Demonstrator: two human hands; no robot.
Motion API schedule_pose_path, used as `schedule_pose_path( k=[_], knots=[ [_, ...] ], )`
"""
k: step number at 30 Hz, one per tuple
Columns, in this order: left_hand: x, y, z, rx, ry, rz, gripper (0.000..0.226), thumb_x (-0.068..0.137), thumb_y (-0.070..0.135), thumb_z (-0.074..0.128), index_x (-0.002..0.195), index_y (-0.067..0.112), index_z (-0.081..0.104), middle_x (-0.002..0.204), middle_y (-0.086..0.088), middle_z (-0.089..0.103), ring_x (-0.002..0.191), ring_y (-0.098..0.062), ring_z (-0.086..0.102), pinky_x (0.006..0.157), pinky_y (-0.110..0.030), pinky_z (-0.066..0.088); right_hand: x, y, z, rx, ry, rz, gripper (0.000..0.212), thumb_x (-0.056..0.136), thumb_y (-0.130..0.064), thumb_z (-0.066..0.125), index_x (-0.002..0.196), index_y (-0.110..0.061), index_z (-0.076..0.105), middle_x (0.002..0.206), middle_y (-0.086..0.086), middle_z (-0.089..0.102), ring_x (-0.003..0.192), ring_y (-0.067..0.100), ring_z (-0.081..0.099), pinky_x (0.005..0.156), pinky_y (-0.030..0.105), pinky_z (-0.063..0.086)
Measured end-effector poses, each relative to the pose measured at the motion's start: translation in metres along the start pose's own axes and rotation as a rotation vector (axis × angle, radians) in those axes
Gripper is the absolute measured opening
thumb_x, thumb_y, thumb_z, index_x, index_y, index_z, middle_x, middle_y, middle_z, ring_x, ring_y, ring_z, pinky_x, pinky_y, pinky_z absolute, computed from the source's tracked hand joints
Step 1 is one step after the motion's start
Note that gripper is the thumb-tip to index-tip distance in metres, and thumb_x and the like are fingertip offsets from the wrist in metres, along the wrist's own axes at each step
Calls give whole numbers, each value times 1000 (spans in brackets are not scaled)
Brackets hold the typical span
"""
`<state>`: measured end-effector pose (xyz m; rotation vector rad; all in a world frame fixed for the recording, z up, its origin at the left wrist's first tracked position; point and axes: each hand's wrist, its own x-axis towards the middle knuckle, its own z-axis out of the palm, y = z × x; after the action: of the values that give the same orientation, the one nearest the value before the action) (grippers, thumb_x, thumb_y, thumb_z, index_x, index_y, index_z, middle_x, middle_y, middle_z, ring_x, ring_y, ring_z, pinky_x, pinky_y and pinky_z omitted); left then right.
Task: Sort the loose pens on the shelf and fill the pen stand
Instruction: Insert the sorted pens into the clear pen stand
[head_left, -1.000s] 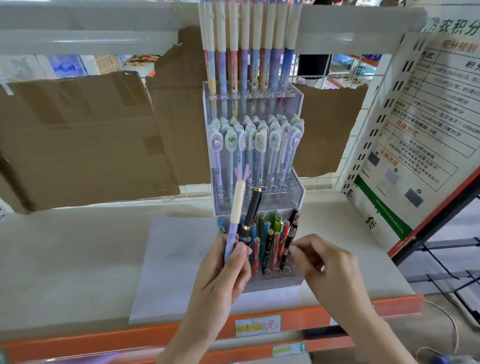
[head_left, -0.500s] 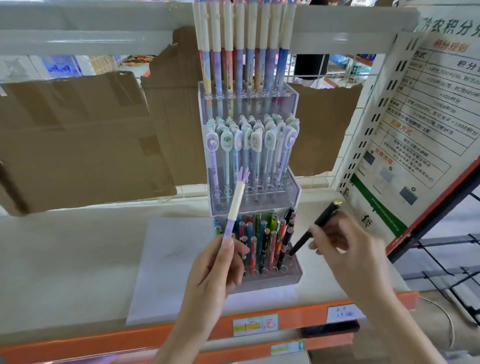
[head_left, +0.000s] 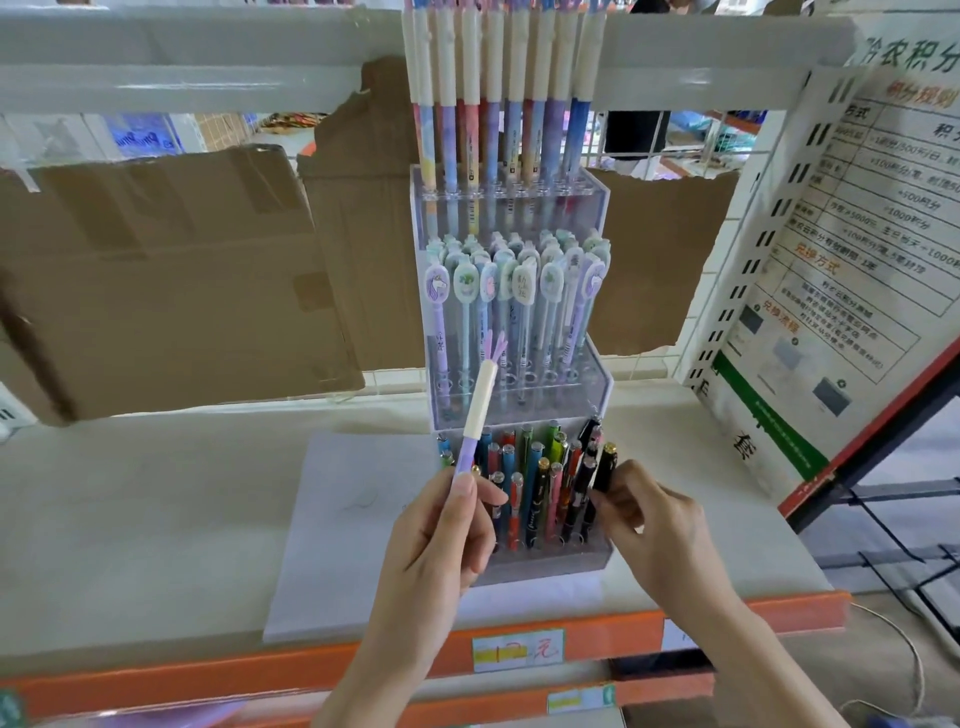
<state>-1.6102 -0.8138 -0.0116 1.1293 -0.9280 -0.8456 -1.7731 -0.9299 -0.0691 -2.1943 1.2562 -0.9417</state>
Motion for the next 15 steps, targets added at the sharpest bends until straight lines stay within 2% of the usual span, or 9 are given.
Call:
schedule_pose_path(
  k=[5, 9, 13, 15],
  knots=[
    [-1, 1, 1, 10, -5, -1, 38, 91, 27, 36, 86, -5, 57, 47, 0, 38, 37, -4, 28, 38, -14, 23, 2, 1, -1, -10, 8, -20, 30, 82, -7, 70, 72, -15, 43, 57, 10, 60, 53, 31, 56, 54, 35, 41],
    [0, 1, 1, 6, -13, -1, 37, 91, 27, 37, 86, -4, 57, 47, 1, 38, 37, -4, 28, 38, -13, 23, -2, 3, 4, -3, 8, -91, 22, 80, -1, 70, 73, -4, 49, 59, 10, 59, 54, 32, 58, 52, 33, 42],
    [-1, 2, 0, 7, -16, -7, 37, 90, 28, 37, 85, -3, 58, 48, 0, 38, 37, -4, 28, 38, -13, 23, -5, 1, 3, 8, 3, -52, 22, 82, -5, 68, 73, -5, 48, 58, 9, 55, 54, 24, 50, 52, 23, 39],
    [-1, 2, -1, 6, -21, -8, 38, 94, 30, 39, 85, -2, 58, 49, -1, 38, 38, -4, 28, 39, -13, 23, -1, -2, -3, 4, -34, -8, 22, 82, -8, 70, 74, -10, 50, 61, 3, 56, 64, 15, 51, 54, 14, 36]
  ],
)
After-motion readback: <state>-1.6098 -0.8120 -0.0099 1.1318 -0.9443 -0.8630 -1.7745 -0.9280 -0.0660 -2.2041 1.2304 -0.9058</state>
